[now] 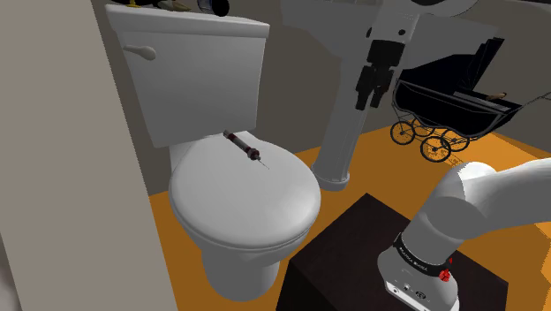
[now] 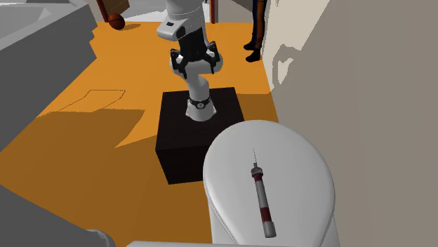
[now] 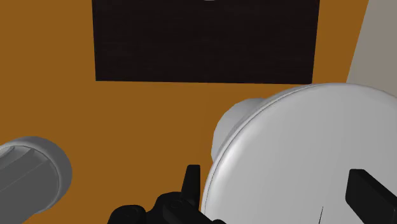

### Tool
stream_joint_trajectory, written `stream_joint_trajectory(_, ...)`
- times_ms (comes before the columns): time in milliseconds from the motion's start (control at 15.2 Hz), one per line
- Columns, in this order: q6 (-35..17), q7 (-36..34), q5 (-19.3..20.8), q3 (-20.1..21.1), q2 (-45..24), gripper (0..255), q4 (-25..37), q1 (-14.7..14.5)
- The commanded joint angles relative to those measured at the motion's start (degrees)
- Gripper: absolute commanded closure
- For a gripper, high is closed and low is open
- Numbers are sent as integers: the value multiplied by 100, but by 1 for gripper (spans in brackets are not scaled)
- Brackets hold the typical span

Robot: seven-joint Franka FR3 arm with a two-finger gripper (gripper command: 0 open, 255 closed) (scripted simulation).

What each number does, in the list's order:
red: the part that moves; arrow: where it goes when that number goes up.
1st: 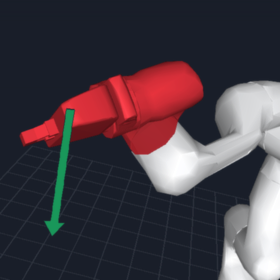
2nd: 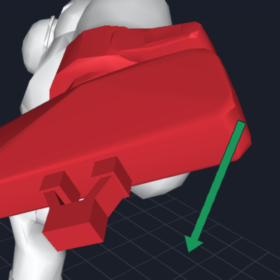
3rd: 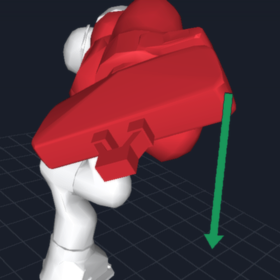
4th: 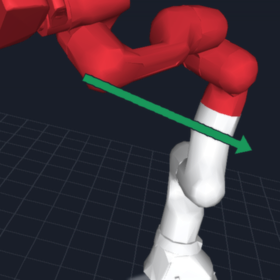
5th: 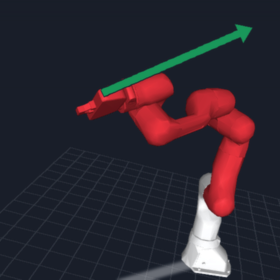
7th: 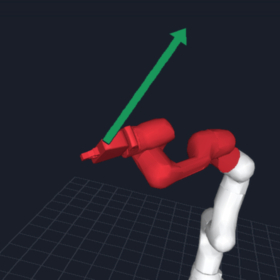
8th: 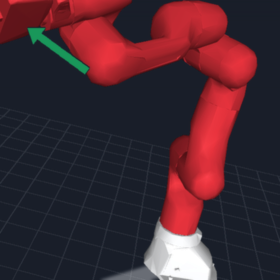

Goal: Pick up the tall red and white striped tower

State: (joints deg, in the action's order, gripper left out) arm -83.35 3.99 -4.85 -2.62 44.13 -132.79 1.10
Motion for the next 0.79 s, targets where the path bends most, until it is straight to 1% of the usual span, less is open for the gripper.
stream_joint_trajectory(0, 0, 0, 0, 0, 0, 0, 0, 0)
stream_joint_trajectory(330, -818, -359, -165, 365, -759, 0, 1, -95)
stream_joint_trajectory(726, -1700, -794, -235, 762, -1843, 0, 269, -180)
